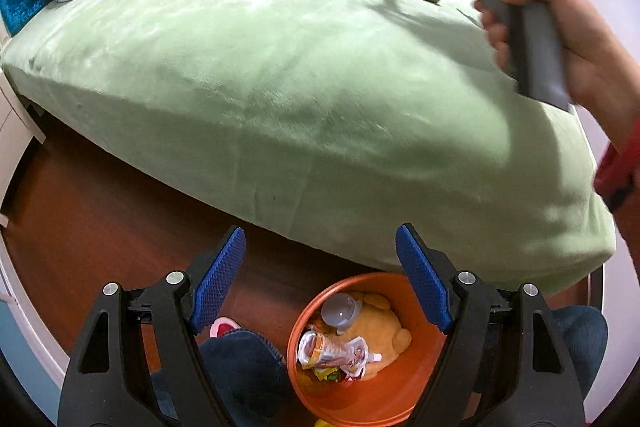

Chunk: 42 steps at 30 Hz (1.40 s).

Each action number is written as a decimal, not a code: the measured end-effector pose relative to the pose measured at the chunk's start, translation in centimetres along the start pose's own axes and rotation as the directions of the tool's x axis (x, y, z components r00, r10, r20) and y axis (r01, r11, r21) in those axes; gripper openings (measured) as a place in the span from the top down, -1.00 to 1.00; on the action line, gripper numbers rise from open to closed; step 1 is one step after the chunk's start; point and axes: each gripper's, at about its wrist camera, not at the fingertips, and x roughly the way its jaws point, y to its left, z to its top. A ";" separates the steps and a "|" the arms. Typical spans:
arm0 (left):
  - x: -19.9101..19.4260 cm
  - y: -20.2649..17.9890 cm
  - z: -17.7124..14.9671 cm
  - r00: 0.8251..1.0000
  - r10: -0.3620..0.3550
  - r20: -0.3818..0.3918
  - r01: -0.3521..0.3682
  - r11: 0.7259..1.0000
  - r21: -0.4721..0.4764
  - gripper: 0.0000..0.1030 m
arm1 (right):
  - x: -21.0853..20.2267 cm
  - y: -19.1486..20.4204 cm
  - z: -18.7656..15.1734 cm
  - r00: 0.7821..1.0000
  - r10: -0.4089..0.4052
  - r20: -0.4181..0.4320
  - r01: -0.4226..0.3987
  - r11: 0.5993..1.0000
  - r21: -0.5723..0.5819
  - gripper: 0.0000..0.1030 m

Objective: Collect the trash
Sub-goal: 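Reach the right tool to the bed and grasp the beige cylinder, then grasp the white tissue with the left tool while the right tool holds the cylinder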

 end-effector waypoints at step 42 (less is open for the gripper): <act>1.7 1.6 14.1 0.987 0.004 0.160 0.005 0.998 -0.057 -0.48 | -6.3 -8.8 -7.3 0.943 0.333 0.001 -0.333 0.943 0.027 -0.08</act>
